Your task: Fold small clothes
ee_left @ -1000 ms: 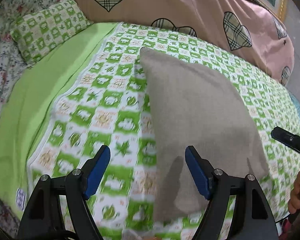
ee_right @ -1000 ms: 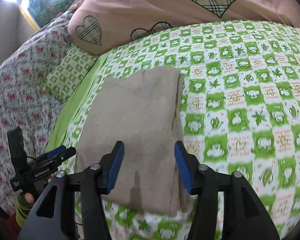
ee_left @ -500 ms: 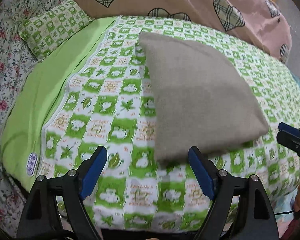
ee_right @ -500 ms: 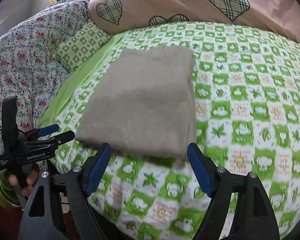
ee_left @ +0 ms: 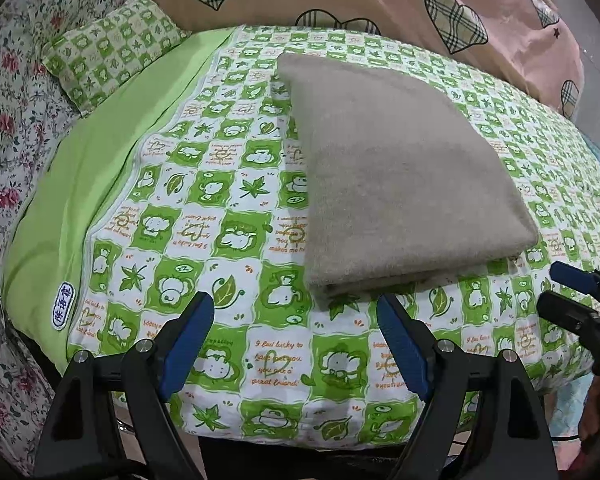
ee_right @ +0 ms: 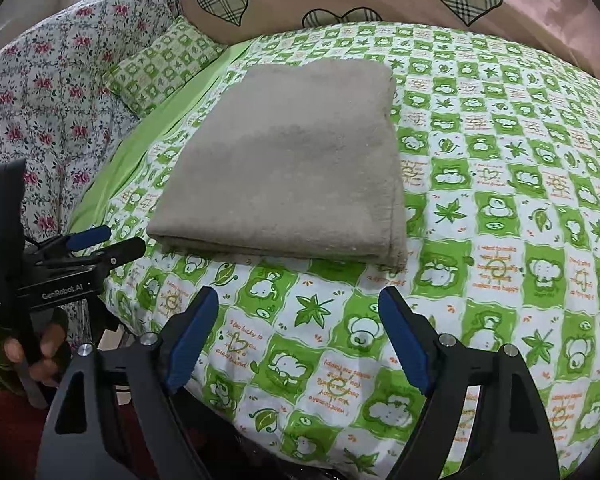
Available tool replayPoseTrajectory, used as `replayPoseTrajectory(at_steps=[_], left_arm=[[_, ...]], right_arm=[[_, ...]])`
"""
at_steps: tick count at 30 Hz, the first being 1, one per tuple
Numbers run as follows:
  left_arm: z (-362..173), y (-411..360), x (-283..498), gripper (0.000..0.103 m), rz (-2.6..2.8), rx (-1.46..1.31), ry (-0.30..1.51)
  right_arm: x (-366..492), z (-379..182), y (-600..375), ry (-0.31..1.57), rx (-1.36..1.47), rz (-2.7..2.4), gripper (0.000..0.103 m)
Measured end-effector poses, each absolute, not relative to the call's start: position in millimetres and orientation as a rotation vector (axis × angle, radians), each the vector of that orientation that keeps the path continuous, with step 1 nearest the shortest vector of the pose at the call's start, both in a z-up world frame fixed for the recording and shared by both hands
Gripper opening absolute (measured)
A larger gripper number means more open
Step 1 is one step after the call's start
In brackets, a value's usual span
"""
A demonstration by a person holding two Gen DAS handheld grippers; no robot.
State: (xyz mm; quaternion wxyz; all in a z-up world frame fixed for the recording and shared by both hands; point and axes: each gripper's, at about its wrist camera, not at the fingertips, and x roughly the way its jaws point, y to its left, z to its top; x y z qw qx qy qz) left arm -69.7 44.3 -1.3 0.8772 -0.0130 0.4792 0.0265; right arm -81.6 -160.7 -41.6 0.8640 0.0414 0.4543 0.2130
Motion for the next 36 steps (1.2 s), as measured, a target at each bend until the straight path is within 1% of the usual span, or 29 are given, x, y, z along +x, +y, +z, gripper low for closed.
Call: replayPoseTrajectory(at_steps=[11, 36], left_arm=[[-7.4, 33.2, -63.5, 0.084, 0.069, 0.043, 1.019], [2.5, 27.4, -44.5, 0.084, 0.038, 0.040, 0.990]], right_arm=[[-71.2, -41.8, -150.7, 0.957, 0.060, 0.440, 0.083], [-43.4, -31.6, -144.6, 0.938, 0.026, 0.471, 0.083]])
